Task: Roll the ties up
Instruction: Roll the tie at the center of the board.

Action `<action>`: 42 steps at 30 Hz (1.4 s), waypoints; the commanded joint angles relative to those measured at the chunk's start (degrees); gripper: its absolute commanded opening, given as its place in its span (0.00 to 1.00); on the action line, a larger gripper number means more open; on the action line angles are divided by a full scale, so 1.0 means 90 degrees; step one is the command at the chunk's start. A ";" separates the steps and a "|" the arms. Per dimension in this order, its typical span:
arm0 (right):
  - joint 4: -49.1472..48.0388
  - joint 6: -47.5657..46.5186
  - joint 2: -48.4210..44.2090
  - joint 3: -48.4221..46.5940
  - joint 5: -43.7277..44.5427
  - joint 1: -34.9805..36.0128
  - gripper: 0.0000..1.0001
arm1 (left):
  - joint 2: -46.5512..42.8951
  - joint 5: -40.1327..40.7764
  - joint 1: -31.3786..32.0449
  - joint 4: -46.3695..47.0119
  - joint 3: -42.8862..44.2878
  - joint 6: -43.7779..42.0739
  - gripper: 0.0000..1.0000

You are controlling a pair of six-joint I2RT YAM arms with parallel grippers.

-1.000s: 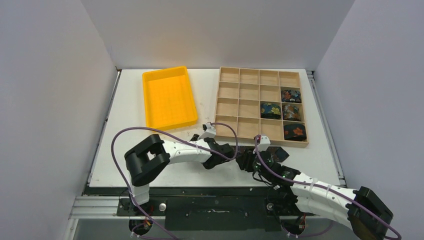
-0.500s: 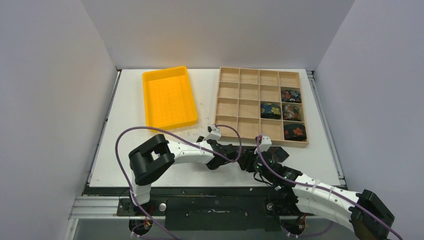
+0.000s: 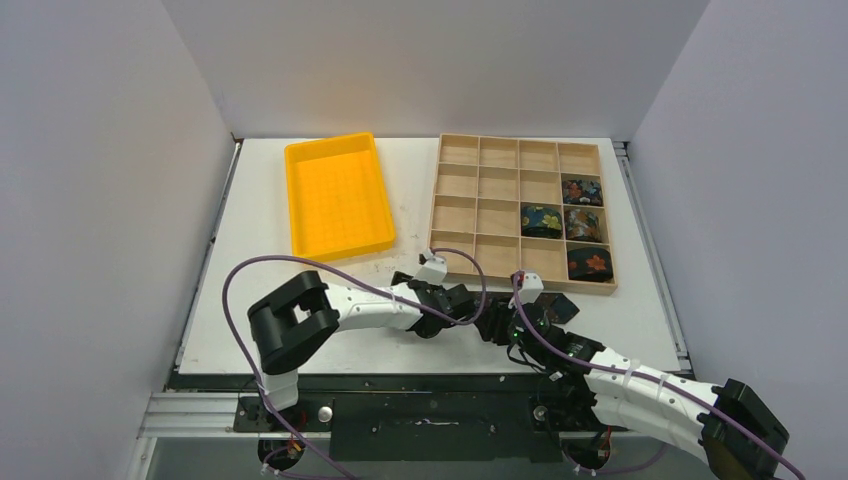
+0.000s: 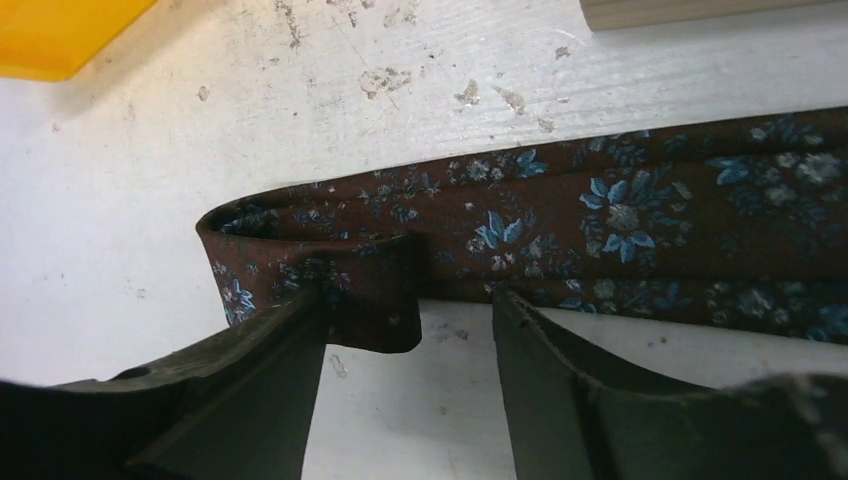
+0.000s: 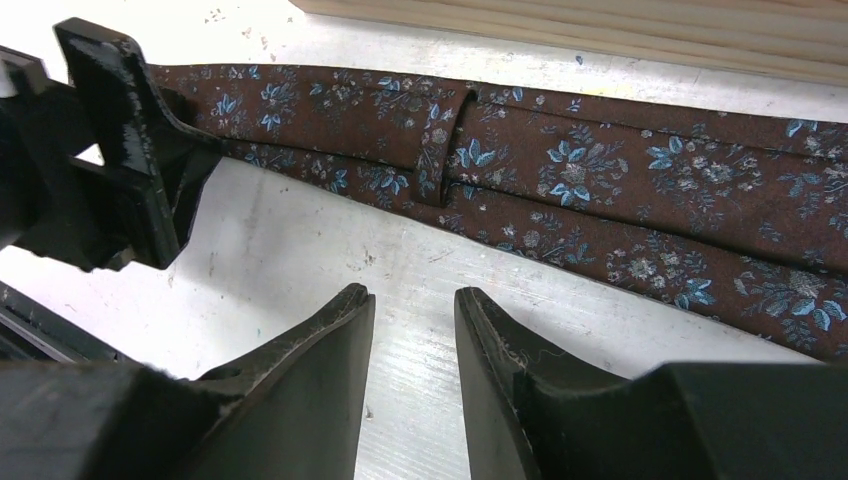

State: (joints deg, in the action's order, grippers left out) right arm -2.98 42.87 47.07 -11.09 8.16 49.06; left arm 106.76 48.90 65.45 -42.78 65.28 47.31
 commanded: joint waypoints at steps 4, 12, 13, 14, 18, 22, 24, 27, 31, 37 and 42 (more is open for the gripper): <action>0.0041 -0.0091 -0.0071 -0.0265 0.0149 -0.0045 0.39 | -0.1109 -0.0271 -0.0008 0.0304 -0.0215 0.0028 0.68; 0.0065 -0.0484 0.0415 -0.1166 -0.0536 -0.0058 0.50 | -0.2773 -0.0416 -0.0065 0.0309 -0.0712 0.0231 0.84; -0.0013 -0.0533 0.0594 -0.1340 -0.0763 -0.0060 0.51 | -0.3093 -0.0539 -0.0147 0.0544 -0.1017 0.0245 0.84; -0.0088 -0.0531 0.0768 -0.1521 -0.0954 -0.0053 0.52 | -0.3494 -0.0739 -0.0268 0.0852 -0.1344 0.0250 0.84; -0.0744 -0.0306 0.1595 -0.2072 -0.1535 0.0080 0.54 | -0.5432 -0.2331 -0.1302 0.2748 -0.3245 0.0361 0.81; -0.1153 -0.0205 0.2689 -0.2758 -0.1543 0.0330 0.50 | -0.7363 -0.3648 -0.2620 0.4151 -0.4891 0.0769 0.76; -0.1293 -0.0173 0.3208 -0.3052 -0.1512 0.0447 0.49 | -0.7900 -0.3964 -0.3128 0.4273 -0.5311 0.0932 0.76; -0.1449 -0.0087 0.3909 -0.3429 -0.1587 0.0489 0.46 | -0.8476 -0.4199 -0.3694 0.4303 -0.5688 0.1001 0.82; -0.1607 -0.0030 0.4578 -0.3798 -0.1712 0.0506 0.44 | -0.8949 -0.4255 -0.4126 0.4315 -0.6069 0.1279 1.00; -0.1573 -0.0104 0.5202 -0.4176 -0.1800 0.0522 0.43 | -0.8615 -0.4549 -0.4234 0.4977 -0.6337 0.1308 0.97; -0.1578 -0.0127 0.5482 -0.4250 -0.1883 0.0535 0.42 | -0.7885 -0.4899 -0.4270 0.5055 -0.6143 0.1023 0.91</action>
State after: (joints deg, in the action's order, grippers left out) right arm -13.87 42.04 95.42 -47.05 -7.97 53.41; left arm 32.21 8.67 27.62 -2.31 7.88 58.24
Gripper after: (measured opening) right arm 0.423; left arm 0.923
